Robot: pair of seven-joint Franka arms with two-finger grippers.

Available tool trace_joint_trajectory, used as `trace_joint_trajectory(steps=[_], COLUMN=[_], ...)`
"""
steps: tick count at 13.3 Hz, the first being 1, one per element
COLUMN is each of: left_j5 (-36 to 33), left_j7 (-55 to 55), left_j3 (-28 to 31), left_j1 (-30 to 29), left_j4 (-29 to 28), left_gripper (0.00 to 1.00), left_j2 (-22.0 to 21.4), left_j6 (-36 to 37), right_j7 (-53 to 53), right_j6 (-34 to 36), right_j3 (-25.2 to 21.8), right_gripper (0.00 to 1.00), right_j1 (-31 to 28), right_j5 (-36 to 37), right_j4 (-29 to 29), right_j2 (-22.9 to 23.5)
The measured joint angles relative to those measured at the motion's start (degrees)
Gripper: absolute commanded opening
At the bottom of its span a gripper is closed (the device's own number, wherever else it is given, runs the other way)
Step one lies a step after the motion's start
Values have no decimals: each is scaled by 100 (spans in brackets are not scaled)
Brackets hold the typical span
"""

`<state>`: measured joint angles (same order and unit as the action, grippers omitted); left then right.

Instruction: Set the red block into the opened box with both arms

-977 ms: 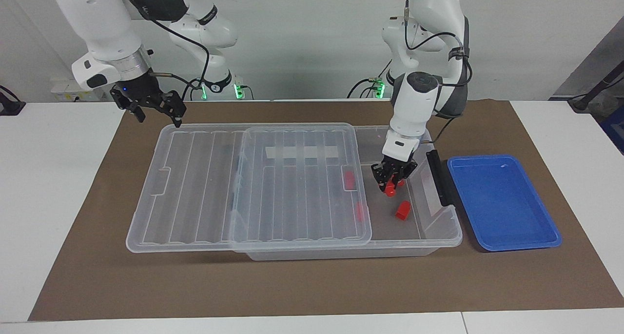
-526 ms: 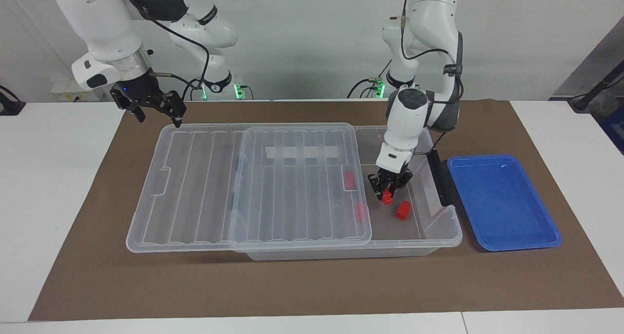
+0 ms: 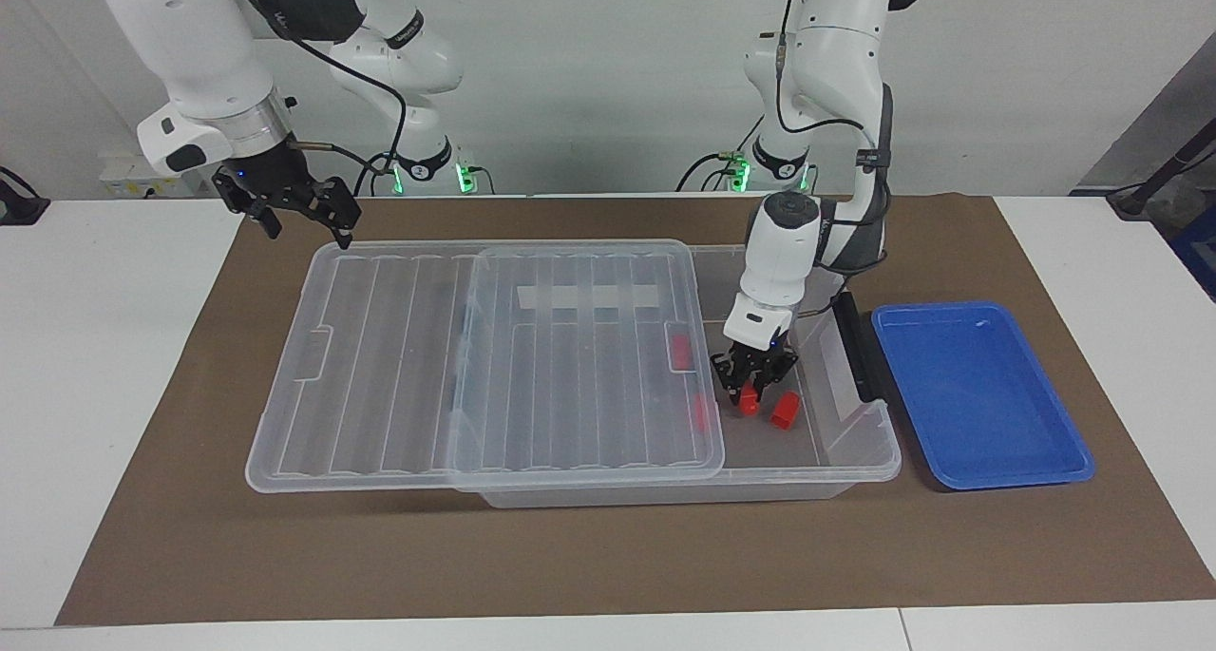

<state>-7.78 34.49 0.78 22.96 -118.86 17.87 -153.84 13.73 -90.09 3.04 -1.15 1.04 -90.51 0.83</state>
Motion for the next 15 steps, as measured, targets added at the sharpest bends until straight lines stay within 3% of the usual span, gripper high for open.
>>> trace_joint_trajectory(steps=[2,3,4,7,8,13,15], left_j5=[-4,-4,-6,-13,-15,-23,-23], left_j7=[6,66,205,417,428,476,484], left_j3=[4,7,9,10,12,24,25], left_j1=[1,2,2,15,40,128,129], left_j4=[3,5,10,27,30,29,29], left_gripper=[0,0,0,0,0,3,49], left_j2=[-2,-8,-20,-106,-141,-157,-157], left_j6=[66,113,196,723,901,1039,1039], right_j7=[0,0,0,-14,-58,-127,-155], right_j6=[-13,-40,-101,-315,-403,-1245,-1478], right_j3=[-1,-1,-3,-9,-10,-18,-24], right_gripper=[95,84,71,15,0,0,0], right_j1=[0,-1,-6,-167,-228,-458,-580], right_j5=[0,0,0,0,0,0,0], right_j4=[0,0,-1,-33,-64,-471,-562], right_j2=[0,0,0,4,10,71,132])
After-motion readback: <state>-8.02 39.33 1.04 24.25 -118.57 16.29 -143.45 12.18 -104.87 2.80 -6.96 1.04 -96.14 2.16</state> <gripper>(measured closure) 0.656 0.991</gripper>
